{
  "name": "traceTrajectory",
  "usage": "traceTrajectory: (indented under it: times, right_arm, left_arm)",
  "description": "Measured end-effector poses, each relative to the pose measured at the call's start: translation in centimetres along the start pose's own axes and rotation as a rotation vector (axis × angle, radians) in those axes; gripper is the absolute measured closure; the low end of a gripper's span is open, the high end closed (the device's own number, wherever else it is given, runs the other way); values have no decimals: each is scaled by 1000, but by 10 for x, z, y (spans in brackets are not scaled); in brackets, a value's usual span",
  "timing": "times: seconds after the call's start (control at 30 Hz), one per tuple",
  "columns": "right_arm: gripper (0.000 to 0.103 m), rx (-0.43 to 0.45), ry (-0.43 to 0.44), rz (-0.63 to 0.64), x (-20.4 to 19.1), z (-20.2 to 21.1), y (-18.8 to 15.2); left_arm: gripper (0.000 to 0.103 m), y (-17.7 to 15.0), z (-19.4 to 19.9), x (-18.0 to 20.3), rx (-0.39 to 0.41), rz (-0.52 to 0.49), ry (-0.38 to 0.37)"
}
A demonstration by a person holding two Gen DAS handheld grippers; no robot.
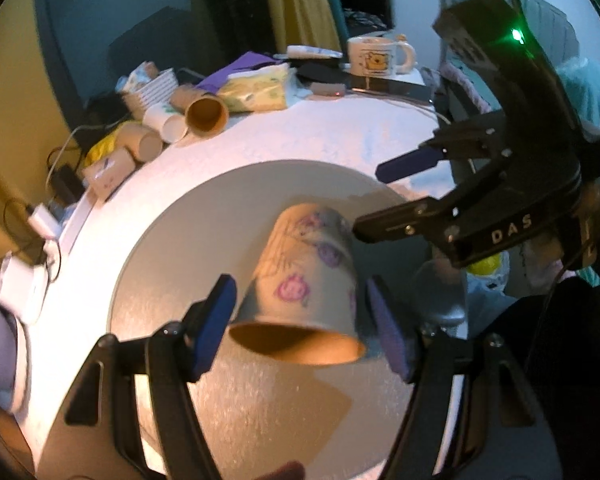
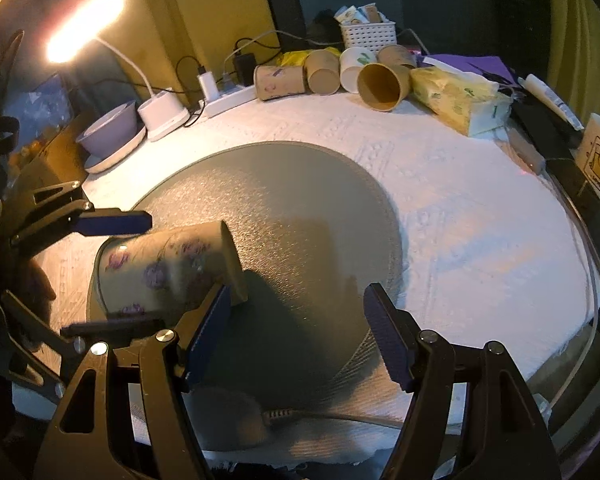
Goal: Flip cup upright
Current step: 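Grasp the beige printed cup with the right gripper and lift it, then rotate the held cup with the right gripper, turning its rim upward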
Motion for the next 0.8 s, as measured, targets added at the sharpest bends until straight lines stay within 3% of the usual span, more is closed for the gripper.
traceTrajectory:
  times: [0.17, 0.37, 0.67, 0.8]
  right_arm:
    - [31, 8, 3, 31, -3, 4, 3]
    - [31, -13, 40, 189, -24, 1, 17]
    - [28, -26, 46, 640, -87, -4, 30]
    - [28, -51, 63, 786, -110, -17, 31]
  left_arm:
    - [30, -13, 12, -6, 15, 81, 11]
    - [28, -34, 23, -18, 57, 240, 6]
    - [27, -80, 47, -41, 142, 487, 16]
    - [27, -96, 58, -54, 203, 552, 58]
Point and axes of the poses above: each gripper's, at about its wrist camera, not at the fingertips, and z roughly against the way its jaws point, x to its right, y to its top, the point moved 2 cm from there along -z, roughly the way its jaws point
